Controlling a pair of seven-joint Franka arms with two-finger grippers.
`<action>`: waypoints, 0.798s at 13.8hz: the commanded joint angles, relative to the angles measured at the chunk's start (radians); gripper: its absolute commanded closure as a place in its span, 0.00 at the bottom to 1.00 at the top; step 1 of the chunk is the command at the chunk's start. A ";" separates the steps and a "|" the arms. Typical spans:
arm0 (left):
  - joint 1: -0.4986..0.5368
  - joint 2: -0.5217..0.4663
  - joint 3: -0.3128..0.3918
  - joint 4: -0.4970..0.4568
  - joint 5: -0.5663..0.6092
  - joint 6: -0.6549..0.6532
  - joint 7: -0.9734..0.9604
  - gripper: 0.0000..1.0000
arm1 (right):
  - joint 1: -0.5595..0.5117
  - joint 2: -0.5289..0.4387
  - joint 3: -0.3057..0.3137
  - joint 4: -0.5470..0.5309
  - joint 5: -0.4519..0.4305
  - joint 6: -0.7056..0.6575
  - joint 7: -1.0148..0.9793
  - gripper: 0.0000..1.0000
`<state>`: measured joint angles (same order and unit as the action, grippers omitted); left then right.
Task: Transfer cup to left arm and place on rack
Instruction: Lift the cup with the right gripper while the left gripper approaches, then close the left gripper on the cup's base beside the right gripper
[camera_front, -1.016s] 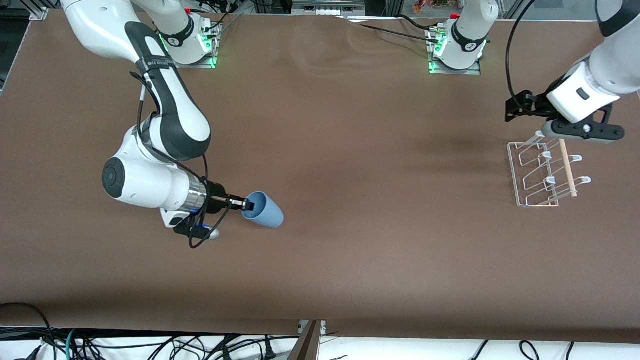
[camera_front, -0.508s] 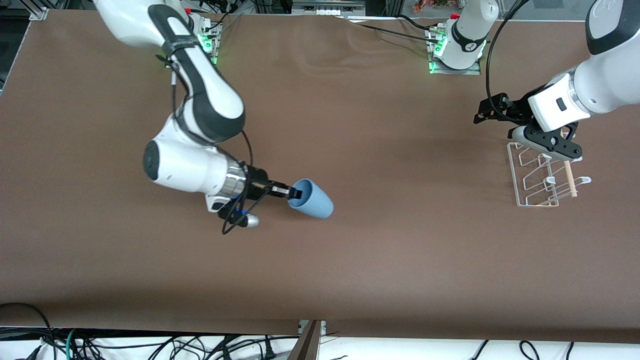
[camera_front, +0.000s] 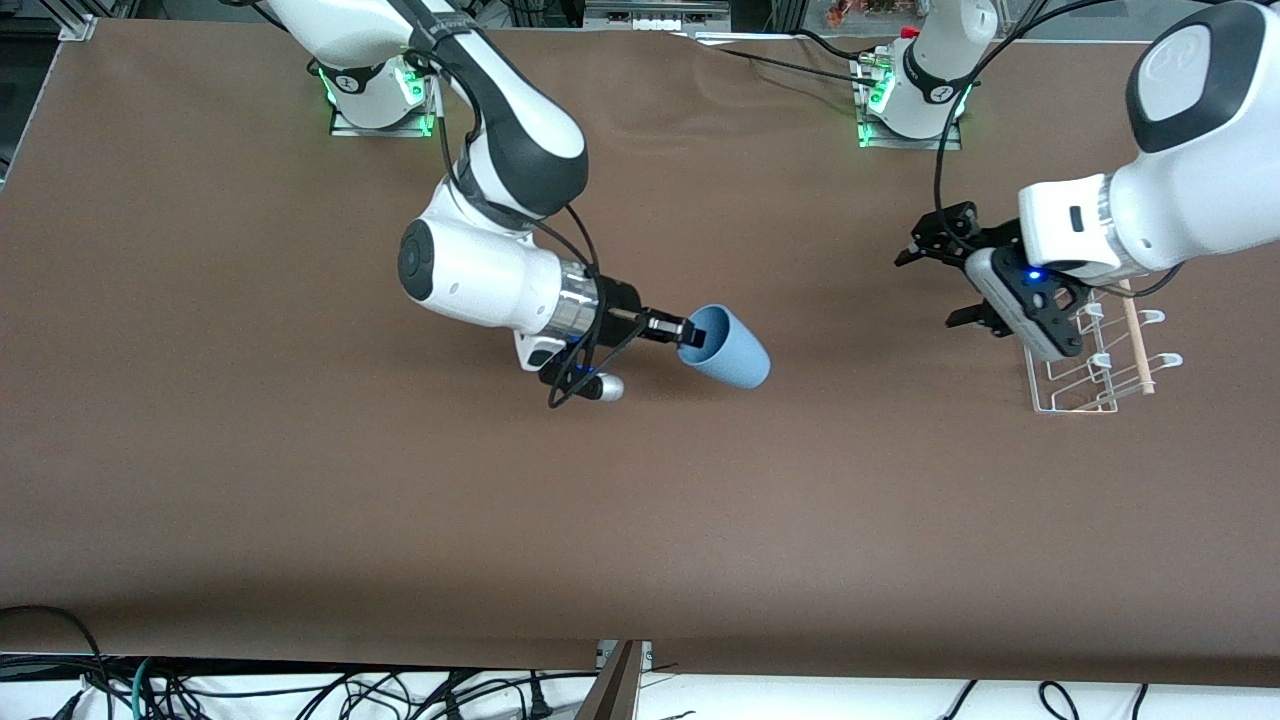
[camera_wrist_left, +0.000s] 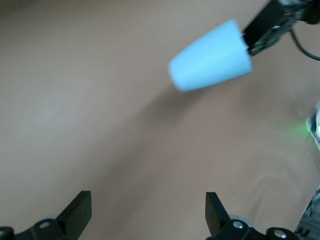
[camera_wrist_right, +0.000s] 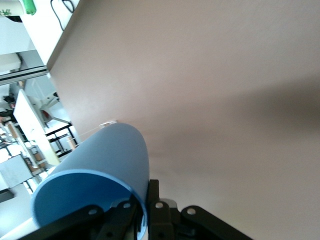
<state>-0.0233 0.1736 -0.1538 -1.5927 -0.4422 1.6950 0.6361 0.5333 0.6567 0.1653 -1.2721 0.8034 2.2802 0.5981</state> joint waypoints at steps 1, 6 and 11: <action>-0.001 0.052 -0.006 0.014 -0.065 0.040 0.236 0.00 | -0.004 0.032 0.039 0.092 0.017 0.001 0.109 1.00; 0.002 0.063 -0.032 -0.006 -0.153 0.100 0.584 0.00 | -0.004 0.029 0.092 0.100 0.017 -0.001 0.193 1.00; 0.002 0.063 -0.081 -0.055 -0.210 0.159 0.701 0.00 | -0.012 0.026 0.103 0.111 0.065 -0.008 0.236 1.00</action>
<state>-0.0274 0.2491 -0.2028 -1.6051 -0.6208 1.8073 1.2737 0.5334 0.6634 0.2499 -1.2018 0.8318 2.2805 0.8209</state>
